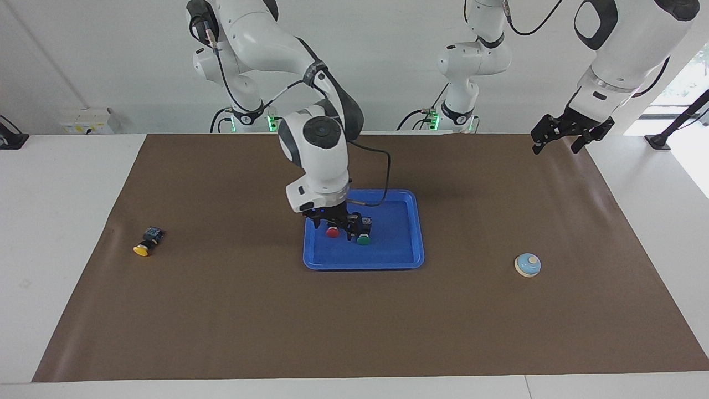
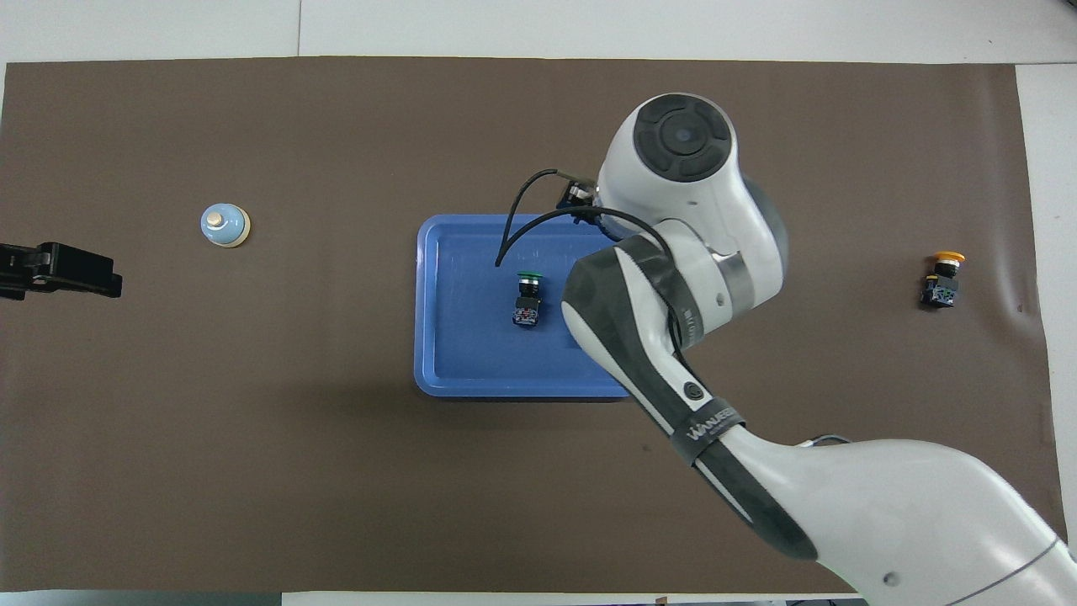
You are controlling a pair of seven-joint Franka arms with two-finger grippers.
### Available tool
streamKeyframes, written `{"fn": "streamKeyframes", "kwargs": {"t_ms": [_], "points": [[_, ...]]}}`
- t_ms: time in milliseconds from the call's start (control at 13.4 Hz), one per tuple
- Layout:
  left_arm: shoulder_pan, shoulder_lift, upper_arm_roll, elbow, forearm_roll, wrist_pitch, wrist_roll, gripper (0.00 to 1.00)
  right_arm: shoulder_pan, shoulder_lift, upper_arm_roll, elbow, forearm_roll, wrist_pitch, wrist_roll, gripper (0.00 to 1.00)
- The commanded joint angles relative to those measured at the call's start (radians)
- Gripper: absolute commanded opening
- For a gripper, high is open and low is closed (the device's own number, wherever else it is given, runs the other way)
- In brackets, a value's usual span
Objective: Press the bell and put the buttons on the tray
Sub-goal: 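Move the right gripper back and grasp the yellow-topped button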
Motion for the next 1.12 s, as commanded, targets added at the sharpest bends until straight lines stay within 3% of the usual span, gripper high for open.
{"fn": "streamKeyframes", "kwargs": {"t_ms": [0,298,522,895,1044], "points": [[-0.004,-0.018,0.007,-0.016,-0.004,0.000,0.001,1.00,-0.142,-0.069,0.015,-0.028,-0.001,-0.043,-0.144,1.00],[-0.005,-0.018,0.007,-0.016,-0.004,0.001,0.001,1.00,-0.336,-0.109,0.015,-0.062,-0.001,-0.086,-0.420,1.00],[-0.005,-0.018,0.007,-0.016,-0.005,0.001,0.001,1.00,-0.486,-0.137,0.015,-0.151,-0.001,-0.043,-0.645,1.00],[-0.004,-0.016,0.007,-0.016,-0.004,0.001,0.001,1.00,-0.666,-0.209,0.015,-0.434,-0.009,0.253,-0.816,1.00],[-0.005,-0.018,0.007,-0.016,-0.004,0.000,0.001,1.00,-0.695,-0.214,0.015,-0.499,-0.009,0.336,-0.839,1.00]]}}
